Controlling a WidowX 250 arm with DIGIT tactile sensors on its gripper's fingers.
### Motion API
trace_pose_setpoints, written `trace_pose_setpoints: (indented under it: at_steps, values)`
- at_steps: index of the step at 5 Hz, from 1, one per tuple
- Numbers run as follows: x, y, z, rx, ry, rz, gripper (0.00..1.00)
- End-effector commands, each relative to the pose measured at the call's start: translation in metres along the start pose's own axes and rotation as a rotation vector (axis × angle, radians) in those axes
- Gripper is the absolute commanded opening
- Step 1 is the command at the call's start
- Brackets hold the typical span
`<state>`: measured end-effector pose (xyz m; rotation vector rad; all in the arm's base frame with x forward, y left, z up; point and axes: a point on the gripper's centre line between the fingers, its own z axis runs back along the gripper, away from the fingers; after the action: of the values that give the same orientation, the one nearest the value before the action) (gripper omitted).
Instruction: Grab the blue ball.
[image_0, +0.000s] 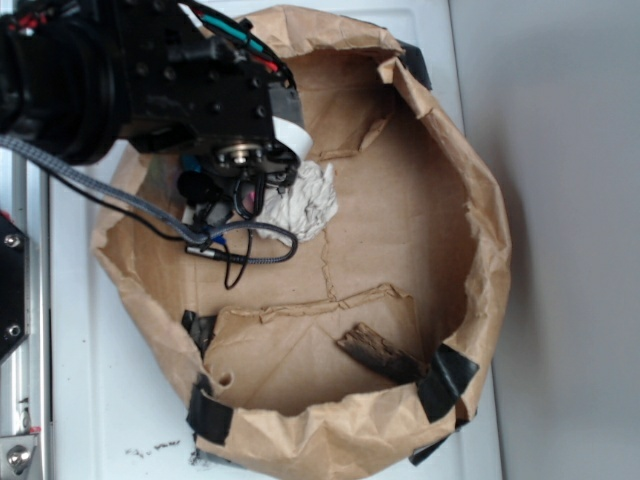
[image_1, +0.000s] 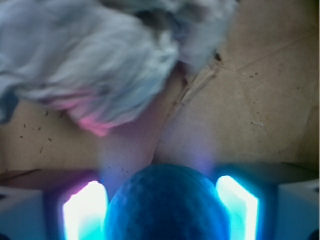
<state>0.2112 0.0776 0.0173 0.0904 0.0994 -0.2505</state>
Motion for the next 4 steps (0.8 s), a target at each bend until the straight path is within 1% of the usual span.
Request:
trace_pose_setpoints:
  at_steps: [1, 2, 3, 4]
  values:
    - [0.002, 0.01, 0.043, -0.046, -0.089, 0.007, 0.0]
    - [0.0, 0.008, 0.068, -0.077, -0.134, 0.002, 0.0]
    - [-0.004, 0.001, 0.108, -0.113, -0.229, 0.009, 0.0]
    - [0.003, -0.007, 0.142, -0.148, -0.278, 0.015, 0.0]
